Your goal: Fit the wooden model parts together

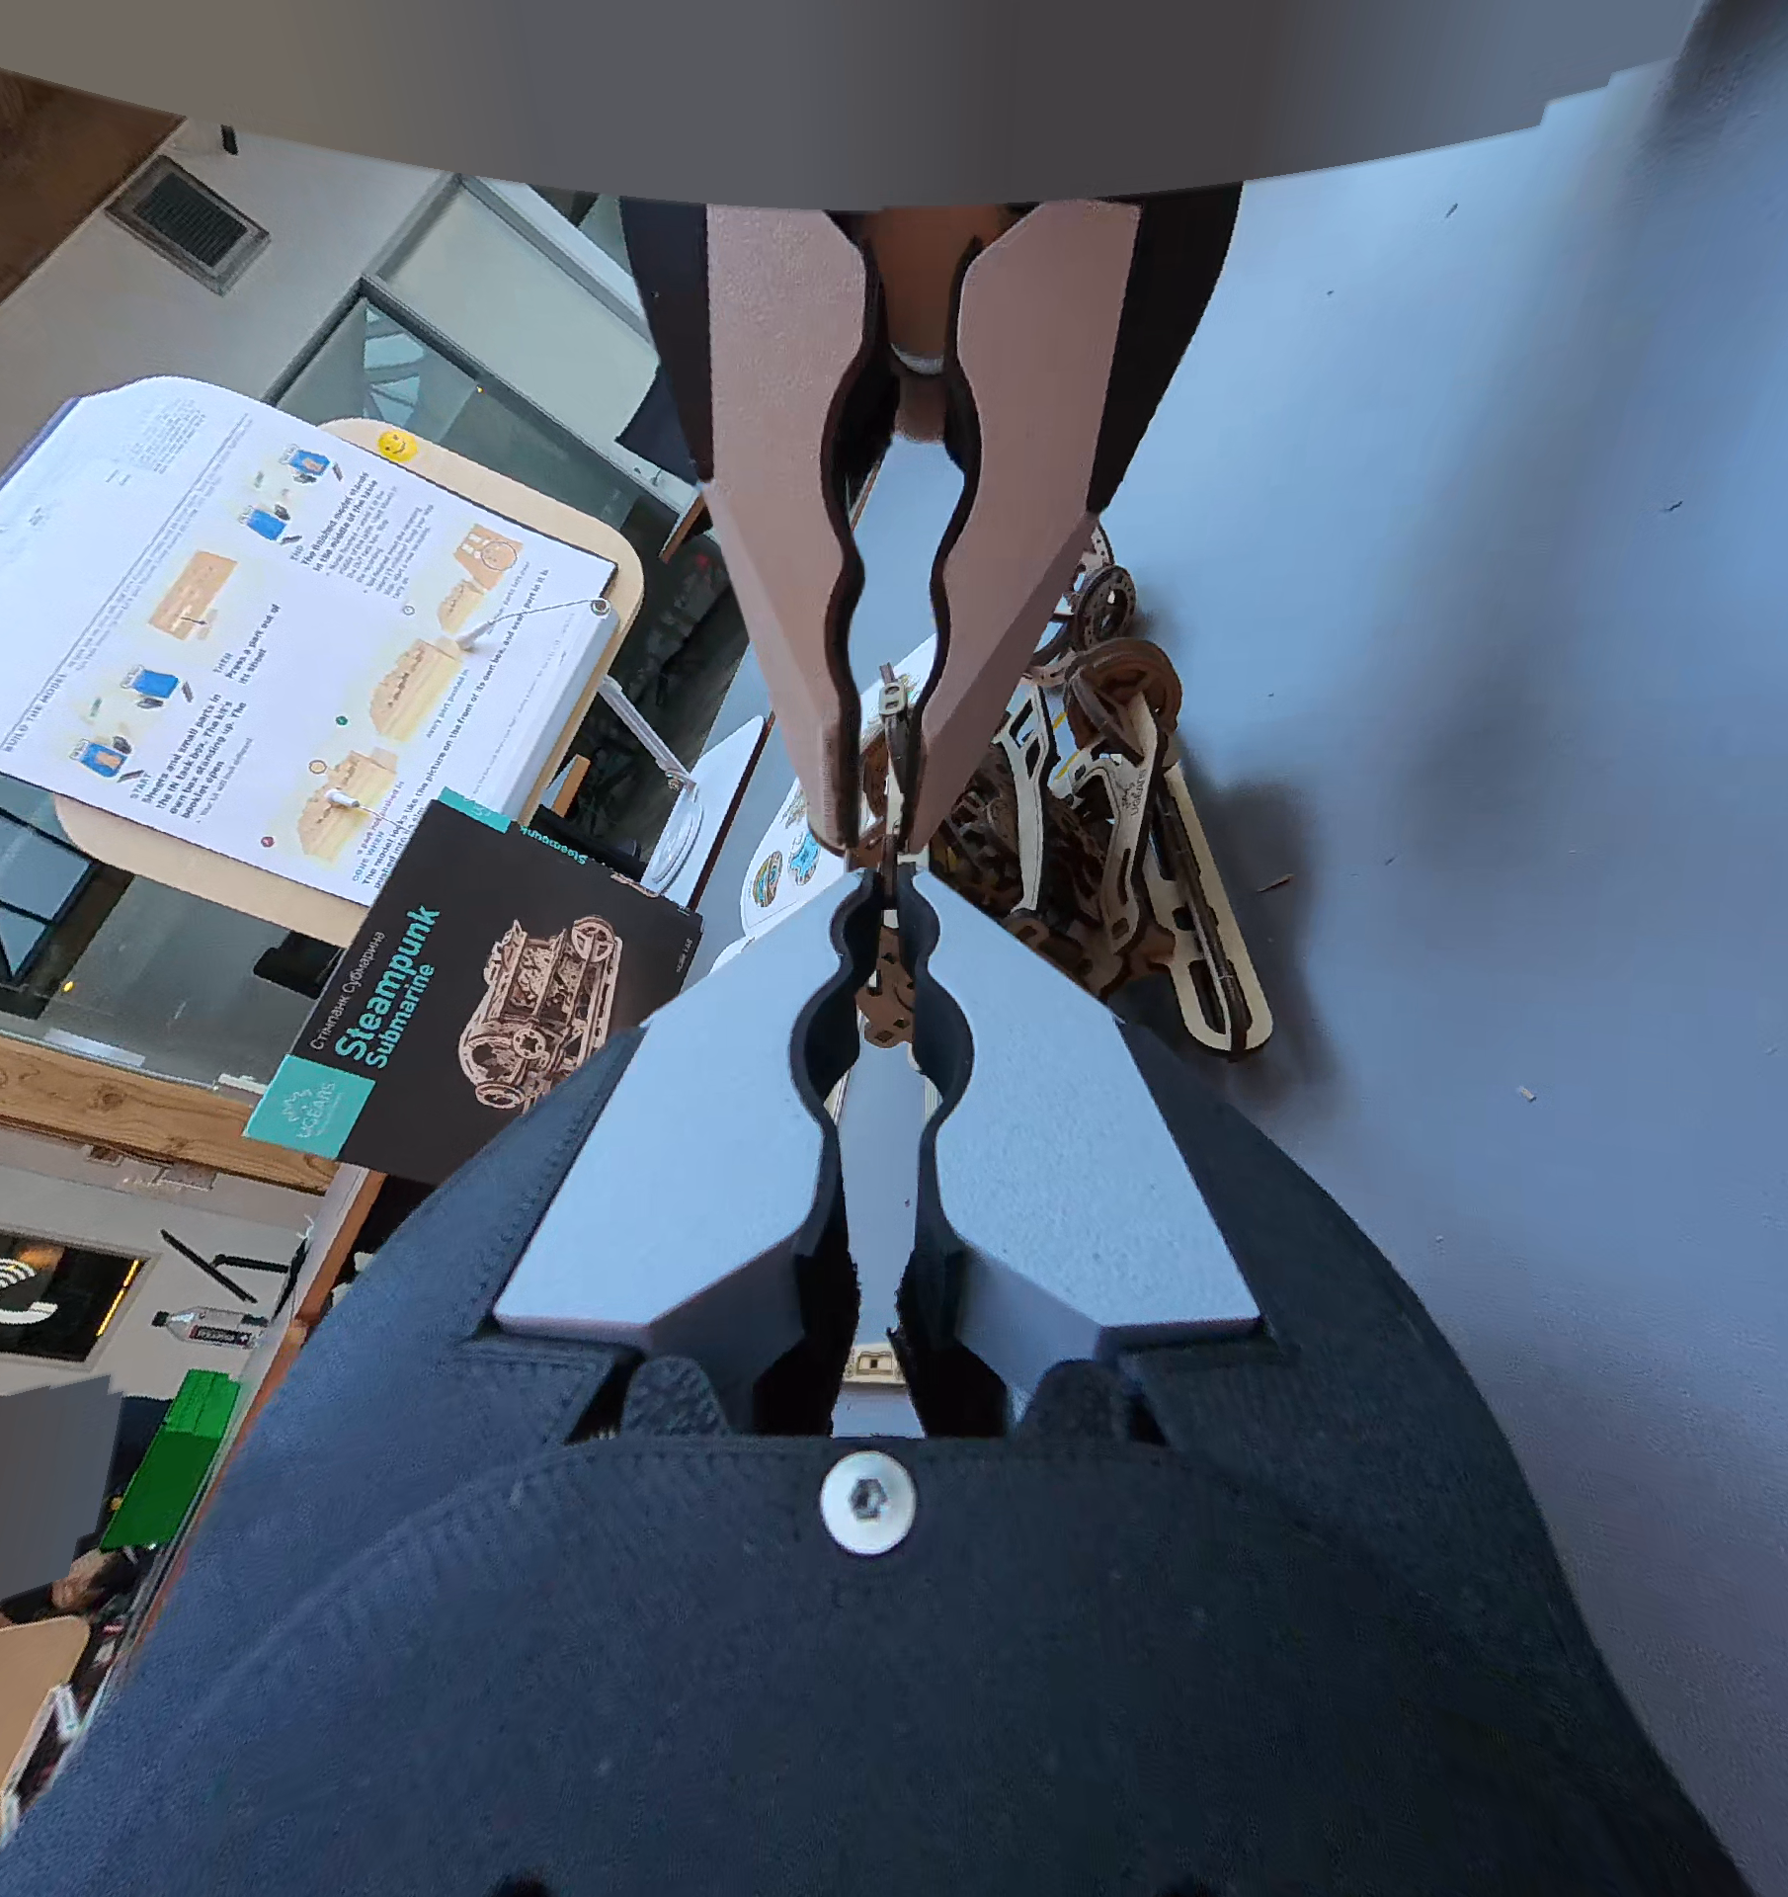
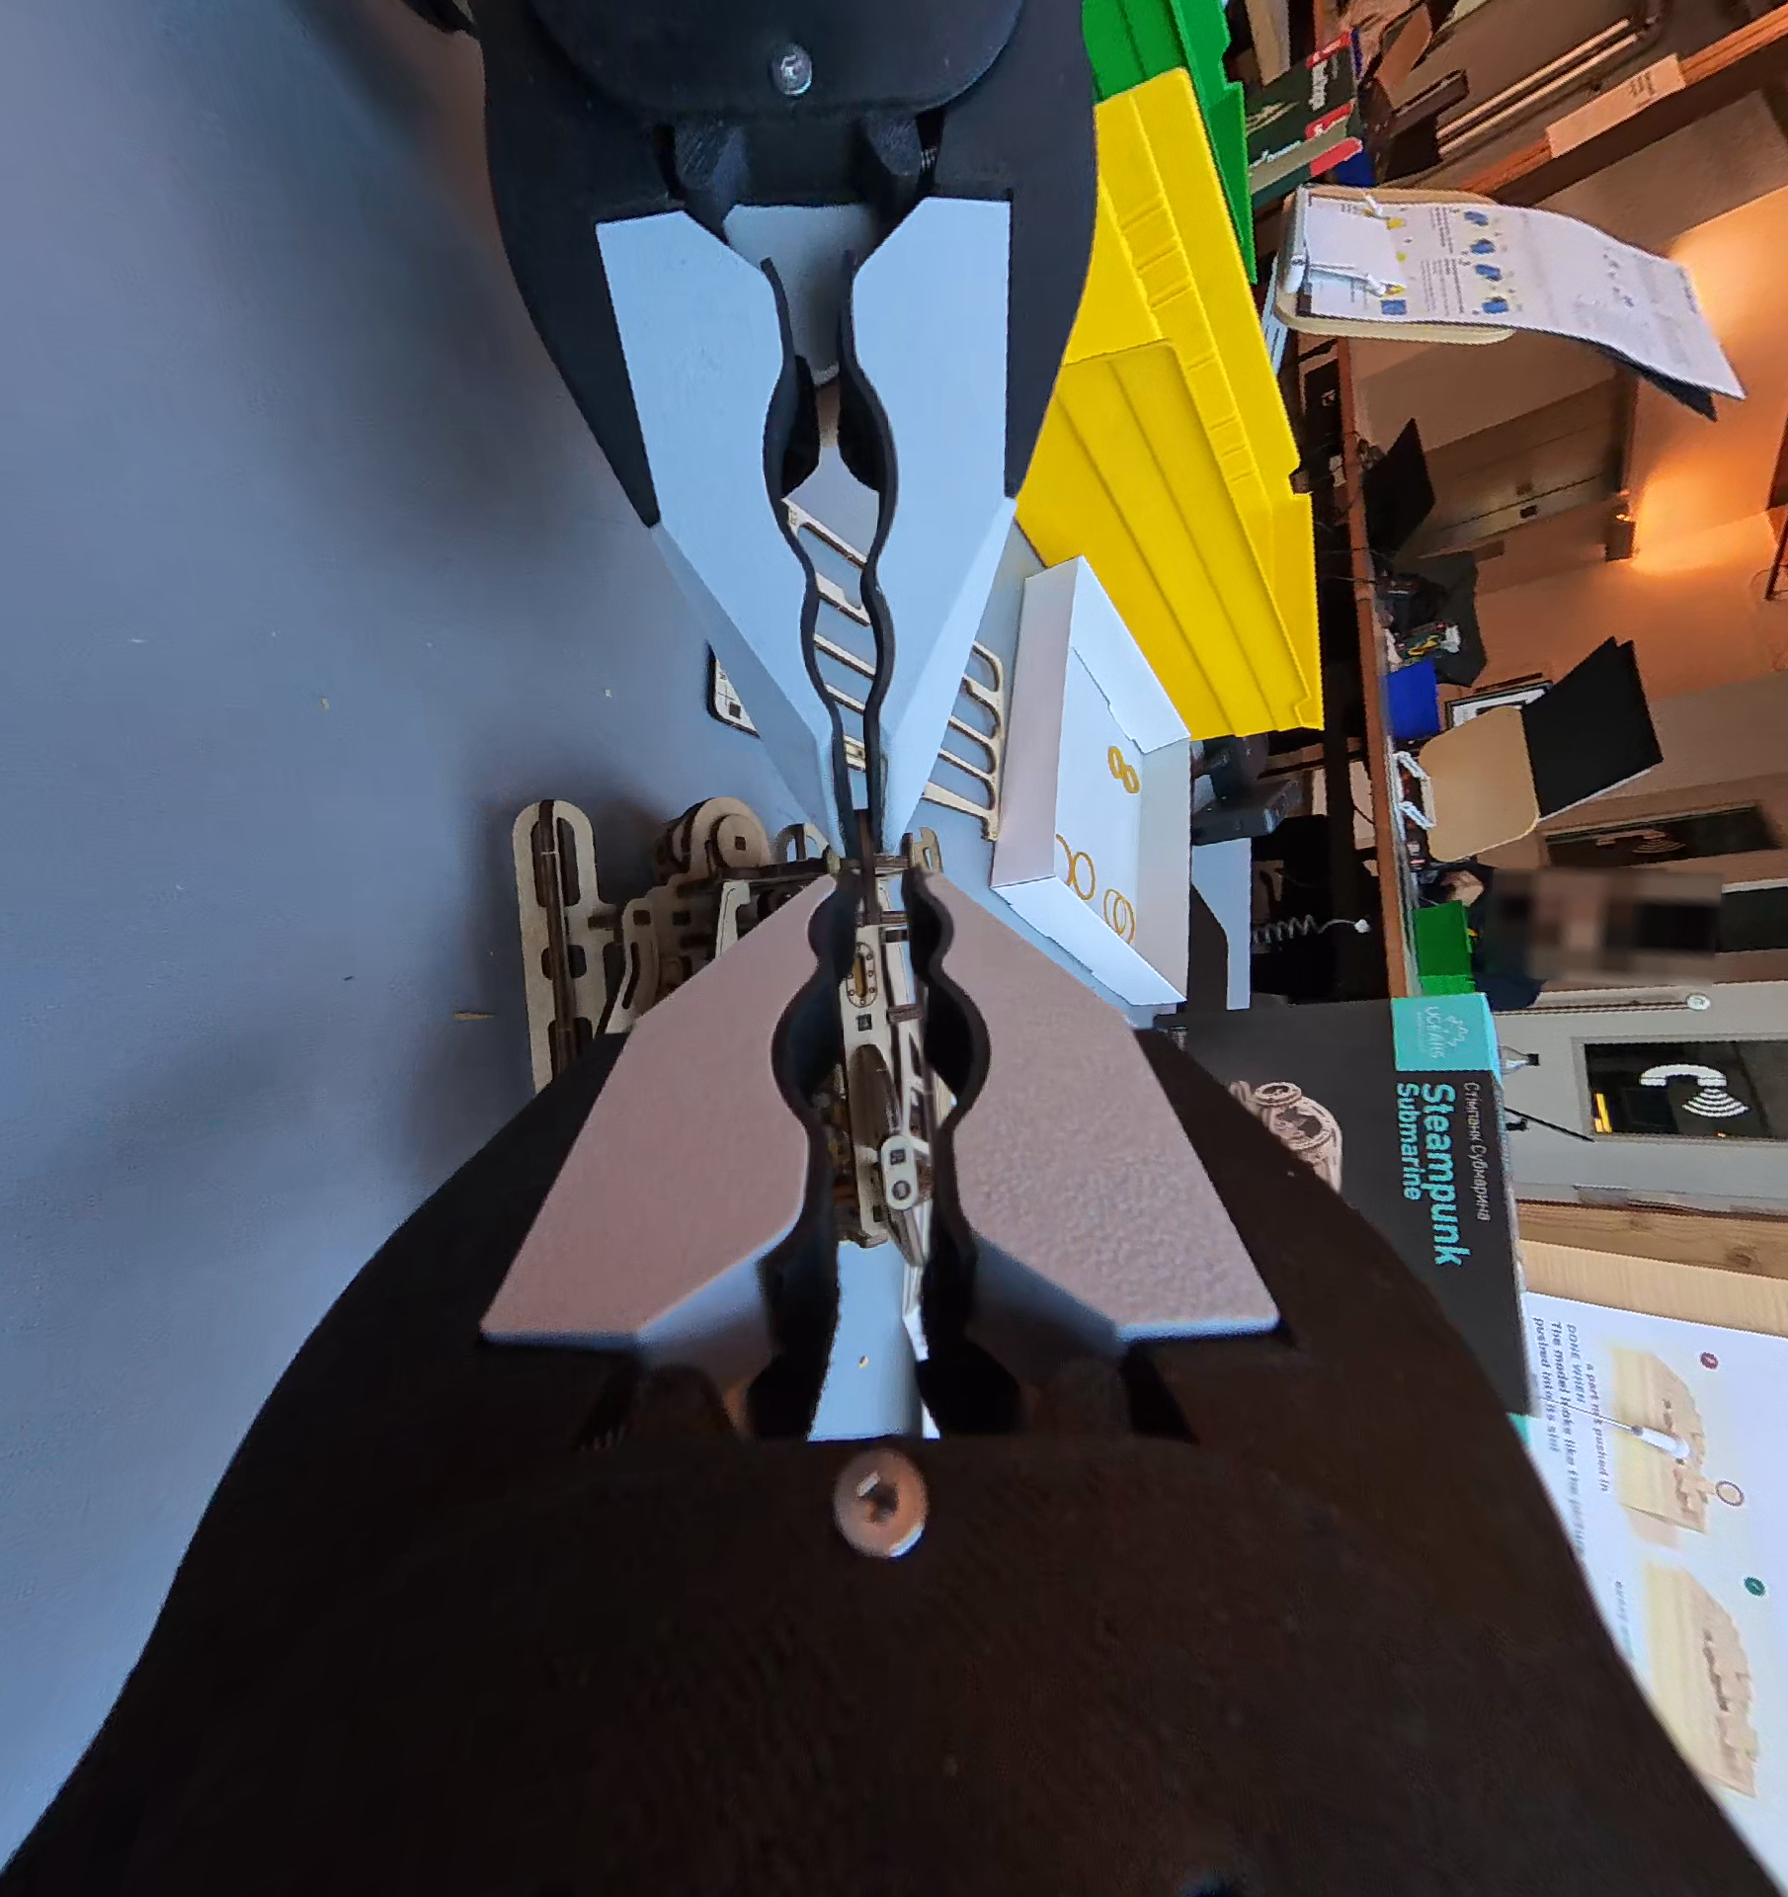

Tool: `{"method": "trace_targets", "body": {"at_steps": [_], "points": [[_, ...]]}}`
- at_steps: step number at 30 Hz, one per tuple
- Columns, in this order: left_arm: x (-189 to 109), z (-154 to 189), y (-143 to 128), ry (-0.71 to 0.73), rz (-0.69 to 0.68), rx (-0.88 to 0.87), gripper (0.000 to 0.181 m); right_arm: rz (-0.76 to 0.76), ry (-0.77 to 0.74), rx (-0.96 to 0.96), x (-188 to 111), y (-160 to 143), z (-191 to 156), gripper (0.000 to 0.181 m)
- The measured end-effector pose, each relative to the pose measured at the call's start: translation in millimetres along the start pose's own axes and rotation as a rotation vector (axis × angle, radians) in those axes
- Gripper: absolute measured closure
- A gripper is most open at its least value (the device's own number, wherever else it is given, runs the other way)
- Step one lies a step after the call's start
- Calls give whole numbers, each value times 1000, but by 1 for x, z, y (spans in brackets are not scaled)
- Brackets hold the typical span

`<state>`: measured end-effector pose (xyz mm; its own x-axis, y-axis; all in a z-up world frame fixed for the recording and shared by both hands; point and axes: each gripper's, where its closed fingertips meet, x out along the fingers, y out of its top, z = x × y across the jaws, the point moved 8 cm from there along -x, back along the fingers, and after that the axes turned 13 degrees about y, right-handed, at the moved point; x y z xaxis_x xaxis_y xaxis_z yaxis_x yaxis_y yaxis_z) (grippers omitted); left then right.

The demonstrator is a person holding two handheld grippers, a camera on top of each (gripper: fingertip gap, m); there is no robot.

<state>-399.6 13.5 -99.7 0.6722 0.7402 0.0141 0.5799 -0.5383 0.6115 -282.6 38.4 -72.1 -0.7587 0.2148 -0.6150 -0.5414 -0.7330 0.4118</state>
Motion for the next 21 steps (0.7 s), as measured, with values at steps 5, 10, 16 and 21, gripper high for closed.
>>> {"method": "trace_targets", "body": {"at_steps": [5, 10, 16, 21], "points": [[0, 0, -1, -3, 12, -18, 180, 9, 16, 9, -1, 0, 0, 176], [0, 0, -2, -10, 14, -27, 180, -3, 24, -7, 2, 0, -1, 178], [0, 1, 0, -4, 26, -16, 180, -28, 22, -9, 6, -1, -1, 179], [1, 1, 0, 3, 22, -15, 180, -28, 2, -15, 6, -1, 0, 175]]}}
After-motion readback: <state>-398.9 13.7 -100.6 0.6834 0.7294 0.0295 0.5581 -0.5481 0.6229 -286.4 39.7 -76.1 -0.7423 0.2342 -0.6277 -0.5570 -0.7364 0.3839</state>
